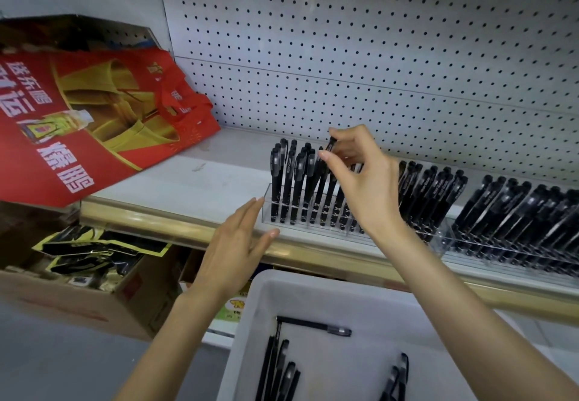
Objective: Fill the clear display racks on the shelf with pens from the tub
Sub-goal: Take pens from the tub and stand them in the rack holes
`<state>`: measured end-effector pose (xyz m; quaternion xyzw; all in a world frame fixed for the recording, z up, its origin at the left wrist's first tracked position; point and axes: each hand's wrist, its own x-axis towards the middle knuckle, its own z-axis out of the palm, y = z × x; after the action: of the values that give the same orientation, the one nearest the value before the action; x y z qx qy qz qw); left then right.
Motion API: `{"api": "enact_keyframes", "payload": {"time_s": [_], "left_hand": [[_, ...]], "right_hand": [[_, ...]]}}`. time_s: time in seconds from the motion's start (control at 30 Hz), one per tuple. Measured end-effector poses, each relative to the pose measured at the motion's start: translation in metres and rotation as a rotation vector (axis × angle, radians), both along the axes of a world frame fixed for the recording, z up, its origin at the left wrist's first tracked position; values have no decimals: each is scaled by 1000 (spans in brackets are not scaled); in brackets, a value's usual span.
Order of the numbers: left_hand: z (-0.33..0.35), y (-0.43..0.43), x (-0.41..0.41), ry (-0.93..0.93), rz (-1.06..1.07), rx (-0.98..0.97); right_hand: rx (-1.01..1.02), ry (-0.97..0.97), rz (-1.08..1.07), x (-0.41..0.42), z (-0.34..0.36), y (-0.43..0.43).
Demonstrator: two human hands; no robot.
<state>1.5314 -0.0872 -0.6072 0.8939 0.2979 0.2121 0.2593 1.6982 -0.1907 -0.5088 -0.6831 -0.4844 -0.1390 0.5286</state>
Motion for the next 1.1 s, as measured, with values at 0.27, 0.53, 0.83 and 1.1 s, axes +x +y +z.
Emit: {"api": "enact_keyframes", "payload": {"time_s": [0.27,0.53,0.83,1.1], "left_hand": [[0,4,-1,11,-2,32],[-3,6,0,-3,6,25],[-2,6,-1,29,5,-31],[-1,7,-2,40,12,-50]], "right_hand": [[-30,22,10,-1,3,6],[-163,-51,-30,-2,-21,8],[-204,-164,-46,0,-25,17],[-214,-118,-28,2,-22,16]]}}
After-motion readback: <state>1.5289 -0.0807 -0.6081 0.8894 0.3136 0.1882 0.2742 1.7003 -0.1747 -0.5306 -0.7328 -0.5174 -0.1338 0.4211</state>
